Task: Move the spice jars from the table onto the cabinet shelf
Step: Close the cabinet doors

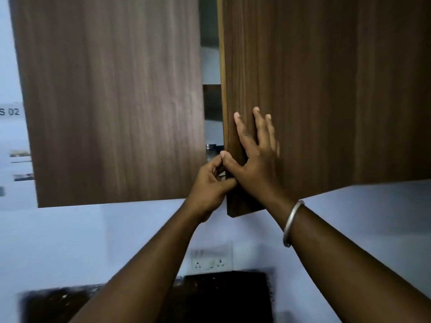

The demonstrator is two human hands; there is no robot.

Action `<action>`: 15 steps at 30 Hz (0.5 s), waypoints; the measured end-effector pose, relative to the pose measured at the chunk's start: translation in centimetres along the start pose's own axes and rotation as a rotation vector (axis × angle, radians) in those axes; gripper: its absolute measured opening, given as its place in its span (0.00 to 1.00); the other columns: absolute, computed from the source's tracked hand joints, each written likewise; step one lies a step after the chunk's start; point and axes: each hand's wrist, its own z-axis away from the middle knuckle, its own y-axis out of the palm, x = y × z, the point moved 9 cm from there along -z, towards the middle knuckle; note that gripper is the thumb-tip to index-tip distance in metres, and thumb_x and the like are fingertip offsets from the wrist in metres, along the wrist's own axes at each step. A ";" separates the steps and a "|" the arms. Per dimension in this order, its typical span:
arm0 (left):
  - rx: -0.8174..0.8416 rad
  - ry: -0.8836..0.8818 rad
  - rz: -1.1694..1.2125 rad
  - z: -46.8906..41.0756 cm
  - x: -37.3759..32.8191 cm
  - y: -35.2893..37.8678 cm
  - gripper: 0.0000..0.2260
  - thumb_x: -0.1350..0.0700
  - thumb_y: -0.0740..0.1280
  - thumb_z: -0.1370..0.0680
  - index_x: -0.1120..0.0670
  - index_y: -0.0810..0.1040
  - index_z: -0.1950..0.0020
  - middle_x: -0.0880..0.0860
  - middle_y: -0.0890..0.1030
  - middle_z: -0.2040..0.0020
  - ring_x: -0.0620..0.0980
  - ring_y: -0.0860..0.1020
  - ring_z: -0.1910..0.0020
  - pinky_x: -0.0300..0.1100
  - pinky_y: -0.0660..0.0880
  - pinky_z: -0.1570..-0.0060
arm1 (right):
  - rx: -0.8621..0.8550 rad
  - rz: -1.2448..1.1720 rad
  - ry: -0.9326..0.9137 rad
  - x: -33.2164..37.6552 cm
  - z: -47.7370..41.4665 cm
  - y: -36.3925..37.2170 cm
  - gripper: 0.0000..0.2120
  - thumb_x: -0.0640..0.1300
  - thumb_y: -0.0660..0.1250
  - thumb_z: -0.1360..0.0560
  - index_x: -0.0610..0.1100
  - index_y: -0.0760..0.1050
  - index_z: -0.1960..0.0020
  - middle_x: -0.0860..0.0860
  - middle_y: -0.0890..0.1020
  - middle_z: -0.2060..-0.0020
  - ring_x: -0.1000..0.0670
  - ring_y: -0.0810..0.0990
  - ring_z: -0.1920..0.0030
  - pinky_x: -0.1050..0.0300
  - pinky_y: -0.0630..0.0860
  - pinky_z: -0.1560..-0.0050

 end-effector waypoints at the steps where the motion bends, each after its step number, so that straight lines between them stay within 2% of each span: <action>1: -0.002 0.002 -0.071 -0.3 0.4 -1.0 0.17 0.67 0.68 0.21 0.57 0.78 0.33 0.48 0.85 0.42 0.50 0.83 0.38 0.48 0.82 0.39 | 0.000 0.051 -0.004 -0.1 -0.2 1.2 0.38 0.62 0.64 0.24 0.54 0.59 0.17 0.44 0.55 0.16 0.37 0.51 0.17 0.31 0.56 0.22; 4: -0.009 0.045 -0.308 -1.2 0.7 -4.5 0.19 0.62 0.70 0.21 0.55 0.77 0.30 0.51 0.84 0.40 0.48 0.84 0.40 0.47 0.83 0.42 | 0.019 0.184 -0.020 -0.7 -0.9 5.0 0.36 0.64 0.59 0.22 0.54 0.57 0.17 0.42 0.55 0.16 0.35 0.52 0.17 0.32 0.55 0.21; 6: -0.061 0.119 -0.615 -2.0 0.5 -7.2 0.24 0.54 0.69 0.22 0.55 0.74 0.26 0.54 0.82 0.36 0.50 0.81 0.37 0.48 0.81 0.38 | 0.041 0.242 -0.034 -1.6 -1.4 7.3 0.36 0.66 0.56 0.20 0.54 0.56 0.17 0.41 0.54 0.16 0.34 0.52 0.17 0.32 0.55 0.22; 7: -0.102 0.169 -0.838 -2.5 0.3 -8.7 0.26 0.51 0.68 0.22 0.55 0.73 0.24 0.55 0.80 0.32 0.52 0.79 0.33 0.51 0.78 0.34 | 0.057 0.269 -0.046 -2.0 -1.6 8.5 0.35 0.66 0.55 0.20 0.54 0.55 0.16 0.41 0.54 0.16 0.34 0.52 0.17 0.32 0.56 0.22; 9: -0.174 0.243 -1.235 -3.3 0.1 -11.0 0.28 0.47 0.64 0.20 0.56 0.69 0.21 0.57 0.73 0.24 0.57 0.70 0.24 0.57 0.69 0.25 | 0.086 0.319 -0.075 -3.0 -1.9 10.6 0.35 0.67 0.53 0.19 0.54 0.54 0.16 0.41 0.53 0.16 0.33 0.51 0.17 0.32 0.55 0.22; 11: -0.178 0.281 -1.470 -4.2 0.7 -12.3 0.30 0.44 0.60 0.17 0.55 0.62 0.17 0.56 0.63 0.17 0.58 0.58 0.17 0.58 0.57 0.20 | 0.105 0.333 -0.099 -4.1 -2.1 12.2 0.34 0.65 0.53 0.18 0.55 0.54 0.16 0.42 0.51 0.16 0.34 0.49 0.17 0.33 0.53 0.22; 15: -0.155 0.275 -1.632 -5.5 3.6 -13.0 0.35 0.37 0.51 0.16 0.53 0.47 0.14 0.54 0.45 0.13 0.58 0.42 0.15 0.60 0.44 0.17 | 0.107 0.377 -0.157 -5.8 -2.1 14.2 0.31 0.62 0.52 0.17 0.55 0.52 0.16 0.43 0.50 0.16 0.35 0.47 0.17 0.34 0.51 0.21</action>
